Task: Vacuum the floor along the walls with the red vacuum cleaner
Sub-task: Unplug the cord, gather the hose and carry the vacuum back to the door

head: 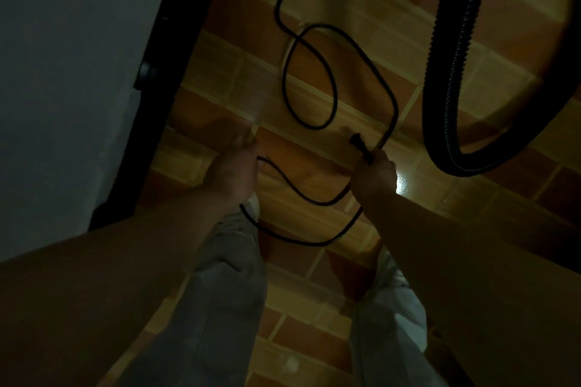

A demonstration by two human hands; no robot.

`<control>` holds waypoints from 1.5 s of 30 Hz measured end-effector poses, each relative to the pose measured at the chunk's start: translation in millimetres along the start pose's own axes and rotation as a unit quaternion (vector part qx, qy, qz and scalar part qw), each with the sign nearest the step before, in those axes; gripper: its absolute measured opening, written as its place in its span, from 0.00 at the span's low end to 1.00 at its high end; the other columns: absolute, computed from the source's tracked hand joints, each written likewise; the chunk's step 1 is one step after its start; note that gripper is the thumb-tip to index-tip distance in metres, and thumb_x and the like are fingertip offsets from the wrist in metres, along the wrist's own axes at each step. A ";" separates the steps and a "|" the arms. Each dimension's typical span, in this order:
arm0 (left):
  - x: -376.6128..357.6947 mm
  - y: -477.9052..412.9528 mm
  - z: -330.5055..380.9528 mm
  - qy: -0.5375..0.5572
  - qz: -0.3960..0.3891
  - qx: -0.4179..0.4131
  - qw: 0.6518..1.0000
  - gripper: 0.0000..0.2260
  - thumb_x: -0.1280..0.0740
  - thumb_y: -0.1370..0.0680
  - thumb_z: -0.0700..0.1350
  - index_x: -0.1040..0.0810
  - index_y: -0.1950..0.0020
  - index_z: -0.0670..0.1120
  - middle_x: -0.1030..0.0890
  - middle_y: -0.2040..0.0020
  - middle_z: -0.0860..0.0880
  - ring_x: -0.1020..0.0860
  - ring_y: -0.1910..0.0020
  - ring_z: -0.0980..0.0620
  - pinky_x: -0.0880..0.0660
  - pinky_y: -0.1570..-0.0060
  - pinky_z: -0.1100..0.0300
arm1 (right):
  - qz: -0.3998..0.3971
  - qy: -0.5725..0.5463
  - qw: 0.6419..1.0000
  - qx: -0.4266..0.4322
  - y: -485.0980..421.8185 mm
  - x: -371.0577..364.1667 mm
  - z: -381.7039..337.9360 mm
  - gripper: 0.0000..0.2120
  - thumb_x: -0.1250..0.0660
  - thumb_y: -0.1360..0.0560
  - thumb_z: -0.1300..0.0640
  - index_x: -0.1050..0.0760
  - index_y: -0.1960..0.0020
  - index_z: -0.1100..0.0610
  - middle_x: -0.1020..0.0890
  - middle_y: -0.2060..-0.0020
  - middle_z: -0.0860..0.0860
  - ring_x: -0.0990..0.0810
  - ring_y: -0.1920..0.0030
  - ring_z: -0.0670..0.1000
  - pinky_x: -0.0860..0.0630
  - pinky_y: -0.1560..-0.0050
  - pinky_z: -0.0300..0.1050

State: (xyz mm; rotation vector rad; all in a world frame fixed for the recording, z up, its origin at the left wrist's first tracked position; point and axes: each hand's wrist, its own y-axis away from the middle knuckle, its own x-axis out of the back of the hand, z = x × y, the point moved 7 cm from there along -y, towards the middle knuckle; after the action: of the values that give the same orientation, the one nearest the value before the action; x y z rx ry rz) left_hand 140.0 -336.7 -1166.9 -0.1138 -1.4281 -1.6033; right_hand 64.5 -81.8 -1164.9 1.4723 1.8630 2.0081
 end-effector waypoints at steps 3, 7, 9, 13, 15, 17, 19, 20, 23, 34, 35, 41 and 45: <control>23.2 -2.4 10.1 -0.015 0.042 -0.042 0.998 0.12 0.40 0.16 0.43 0.27 0.34 0.40 0.30 0.34 0.39 0.27 0.40 0.40 0.25 0.45 0.48 | -0.024 -0.050 0.998 0.019 2.6 -8.0 -5.4 0.15 0.40 0.22 0.53 0.28 0.38 0.58 0.21 0.48 0.59 0.21 0.48 0.63 0.21 0.50 0.57; 38.6 -26.7 41.3 -0.050 0.061 -0.144 0.986 0.15 0.36 0.18 0.42 0.25 0.31 0.43 0.32 0.26 0.43 0.34 0.29 0.41 0.33 0.33 0.47 | -0.039 -0.131 0.990 0.029 2.4 -10.5 -16.8 0.13 0.37 0.20 0.61 0.32 0.37 0.61 0.25 0.57 0.53 0.24 0.60 0.54 0.31 0.65 0.45; 35.2 -47.4 52.8 -0.070 0.044 -0.163 0.983 0.19 0.36 0.19 0.43 0.28 0.27 0.43 0.35 0.22 0.43 0.37 0.24 0.41 0.38 0.28 0.45 | -0.057 -0.179 0.982 0.035 2.3 -14.3 -23.1 0.13 0.37 0.20 0.62 0.32 0.37 0.58 0.23 0.57 0.53 0.25 0.63 0.51 0.32 0.68 0.43; 30.6 -73.9 67.7 -0.123 0.024 -0.156 0.980 0.20 0.36 0.19 0.44 0.28 0.28 0.43 0.41 0.19 0.42 0.41 0.22 0.42 0.40 0.26 0.46 | -0.110 -0.206 0.969 0.083 8.6 -18.7 -41.9 0.10 0.39 0.18 0.62 0.24 0.40 0.53 0.22 0.61 0.50 0.25 0.66 0.49 0.28 0.67 0.43; 29.6 -78.2 71.1 -0.112 0.002 -0.145 0.983 0.20 0.37 0.19 0.45 0.29 0.28 0.41 0.40 0.20 0.40 0.40 0.23 0.38 0.36 0.27 0.44 | -0.105 -0.229 0.964 0.086 8.4 -15.9 -43.5 0.08 0.40 0.18 0.61 0.24 0.46 0.52 0.21 0.61 0.51 0.24 0.63 0.52 0.26 0.62 0.48; 28.6 -78.8 69.2 -0.076 0.000 -0.147 0.986 0.18 0.37 0.19 0.45 0.27 0.30 0.41 0.33 0.26 0.39 0.33 0.29 0.38 0.30 0.32 0.43 | -0.101 -0.256 0.958 0.087 8.6 -10.8 -43.5 0.08 0.41 0.18 0.60 0.25 0.51 0.49 0.22 0.63 0.52 0.24 0.63 0.54 0.27 0.61 0.51; 32.3 -74.9 65.9 0.004 0.025 -0.149 0.988 0.14 0.37 0.20 0.44 0.23 0.37 0.42 0.27 0.36 0.39 0.26 0.39 0.40 0.25 0.39 0.46 | -0.108 -0.264 0.953 0.096 10.9 -6.4 -44.8 0.08 0.40 0.18 0.59 0.26 0.51 0.49 0.24 0.66 0.51 0.26 0.67 0.53 0.28 0.63 0.50; 34.9 -72.0 65.2 0.042 0.037 -0.153 0.987 0.12 0.36 0.21 0.42 0.22 0.39 0.41 0.26 0.40 0.40 0.24 0.42 0.41 0.25 0.41 0.49 | -0.115 -0.263 0.952 0.104 12.0 -5.6 -46.0 0.08 0.40 0.17 0.59 0.26 0.51 0.48 0.25 0.67 0.50 0.27 0.68 0.52 0.29 0.63 0.49; 46.1 -63.6 77.7 0.084 0.064 -0.194 0.975 0.08 0.33 0.20 0.40 0.19 0.43 0.41 0.22 0.45 0.42 0.22 0.46 0.45 0.25 0.46 0.52 | -0.133 -0.245 0.949 0.146 17.6 -6.3 -57.5 0.10 0.38 0.18 0.58 0.27 0.53 0.43 0.23 0.62 0.47 0.27 0.65 0.51 0.30 0.63 0.48; 91.0 -49.4 117.9 0.063 0.136 -0.277 0.949 0.23 0.25 0.26 0.52 0.27 0.35 0.48 0.34 0.27 0.48 0.32 0.28 0.46 0.30 0.32 0.43 | -0.171 -0.185 0.954 0.163 31.2 20.3 -82.1 0.05 0.30 0.21 0.55 0.21 0.56 0.54 0.24 0.71 0.46 0.28 0.75 0.41 0.32 0.70 0.40; 96.1 -46.2 123.4 0.033 0.134 -0.281 0.950 0.30 0.24 0.27 0.55 0.30 0.30 0.49 0.35 0.24 0.49 0.34 0.25 0.47 0.36 0.27 0.43 | -0.174 -0.173 0.955 0.166 35.8 25.4 -81.3 0.07 0.31 0.21 0.54 0.22 0.57 0.51 0.26 0.72 0.45 0.31 0.76 0.40 0.34 0.71 0.37; 118.0 -32.4 152.1 0.043 0.009 -0.256 0.966 0.15 0.27 0.23 0.49 0.23 0.39 0.49 0.21 0.47 0.54 0.23 0.40 0.47 0.30 0.39 0.53 | -0.139 -0.181 0.959 0.168 67.0 76.3 -69.9 0.14 0.35 0.18 0.52 0.23 0.59 0.58 0.21 0.66 0.52 0.26 0.68 0.46 0.30 0.64 0.45; 127.6 -24.9 145.0 0.128 0.013 -0.177 0.976 0.16 0.29 0.26 0.59 0.22 0.55 0.46 0.20 0.60 0.49 0.20 0.59 0.47 0.22 0.57 0.46 | -0.066 -0.255 0.949 0.172 88.4 113.6 -68.1 0.13 0.37 0.17 0.53 0.26 0.60 0.55 0.25 0.69 0.56 0.24 0.70 0.49 0.27 0.69 0.38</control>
State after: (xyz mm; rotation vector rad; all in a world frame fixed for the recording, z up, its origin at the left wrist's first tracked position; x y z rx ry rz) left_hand -18.0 -295.2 -1060.8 -0.1265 -0.9318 -1.7676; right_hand 7.3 -91.6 -1016.6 1.6780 2.0548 1.1297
